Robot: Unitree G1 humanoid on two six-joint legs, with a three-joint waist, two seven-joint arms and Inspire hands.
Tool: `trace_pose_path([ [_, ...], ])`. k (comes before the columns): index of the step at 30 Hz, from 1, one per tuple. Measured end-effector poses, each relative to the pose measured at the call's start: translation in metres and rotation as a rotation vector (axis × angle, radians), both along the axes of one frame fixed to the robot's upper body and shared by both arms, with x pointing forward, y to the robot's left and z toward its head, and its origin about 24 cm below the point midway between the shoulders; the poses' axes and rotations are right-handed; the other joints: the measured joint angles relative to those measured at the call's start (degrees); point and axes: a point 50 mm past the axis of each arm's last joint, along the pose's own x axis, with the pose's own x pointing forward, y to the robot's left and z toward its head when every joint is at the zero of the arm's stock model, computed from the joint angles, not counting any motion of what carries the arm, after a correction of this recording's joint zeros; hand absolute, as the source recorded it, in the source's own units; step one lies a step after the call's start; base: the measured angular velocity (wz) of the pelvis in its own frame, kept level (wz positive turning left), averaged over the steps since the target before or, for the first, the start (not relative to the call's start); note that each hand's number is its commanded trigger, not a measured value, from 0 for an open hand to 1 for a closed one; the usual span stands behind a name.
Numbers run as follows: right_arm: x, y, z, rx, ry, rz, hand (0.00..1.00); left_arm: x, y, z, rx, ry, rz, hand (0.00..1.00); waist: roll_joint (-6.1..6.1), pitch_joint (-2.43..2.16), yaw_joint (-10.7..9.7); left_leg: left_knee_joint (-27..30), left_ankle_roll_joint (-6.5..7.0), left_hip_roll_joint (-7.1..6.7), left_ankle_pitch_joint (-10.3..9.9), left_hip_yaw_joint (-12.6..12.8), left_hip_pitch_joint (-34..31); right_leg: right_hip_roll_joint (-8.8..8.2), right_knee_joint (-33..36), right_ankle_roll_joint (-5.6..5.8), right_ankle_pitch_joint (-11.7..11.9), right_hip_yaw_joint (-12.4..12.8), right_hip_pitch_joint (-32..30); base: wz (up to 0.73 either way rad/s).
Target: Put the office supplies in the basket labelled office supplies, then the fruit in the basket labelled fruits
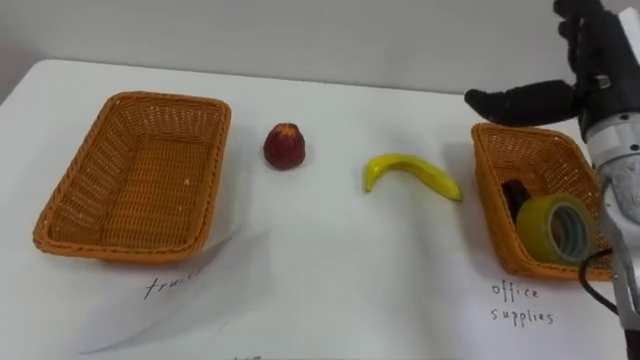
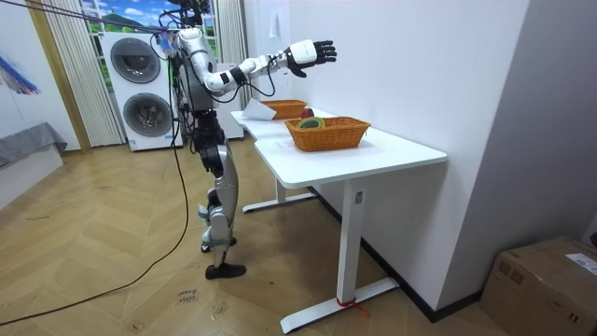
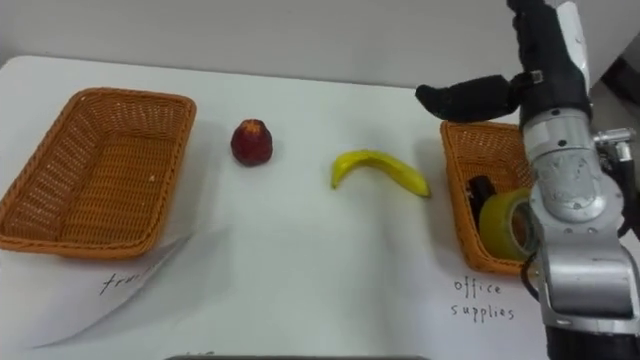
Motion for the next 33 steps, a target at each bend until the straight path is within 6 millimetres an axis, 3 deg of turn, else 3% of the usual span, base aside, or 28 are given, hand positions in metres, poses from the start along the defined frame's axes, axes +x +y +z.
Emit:
trace_pose_path([
  [6,0.006,0.011,-0.013,-0.072,0.069,0.038,0.00,0.007,0.007,0.001,0.000,0.003,-0.046,0.00,-0.80,-0.33,0.4,0.0,0.01,-0.06,0.0,-1.1,-1.0,-0.15,-0.1,-0.01,0.0,-1.4,-0.5,0.08],
  [10,0.010,0.014,-0.028,-0.087,0.153,0.079,0.00,0.013,0.007,0.001,-0.004,-0.007,-0.060,0.00,-0.55,-0.16,1.4,0.0,0.01,-0.06,0.0,-1.2,-1.5,-0.14,-0.1,0.00,0.0,-1.5,-0.9,0.00],
  [20,0.016,0.021,-0.038,-0.242,0.259,0.148,0.00,0.017,0.004,0.000,-0.039,-0.010,-0.068,0.00,0.02,0.23,1.9,1.1,0.01,-0.06,0.0,-1.7,-3.0,-0.28,-0.1,-0.01,0.0,-2.0,-1.8,0.01],
  [30,0.015,0.022,-0.049,-0.331,0.360,0.203,0.00,0.019,0.004,-0.001,-0.050,-0.005,-0.070,0.00,-0.08,0.16,1.8,2.0,0.00,-0.11,0.0,-2.7,-3.9,-0.42,0.0,-0.18,0.1,-3.2,-1.8,0.06],
  [33,0.015,0.019,-0.055,-0.364,0.409,0.210,0.00,0.018,0.006,-0.001,-0.050,0.004,-0.069,0.00,-0.45,-0.10,2.0,2.0,-0.01,-0.12,0.0,-2.7,-3.9,-0.41,0.0,-0.18,0.1,-3.2,-1.8,0.00],
])
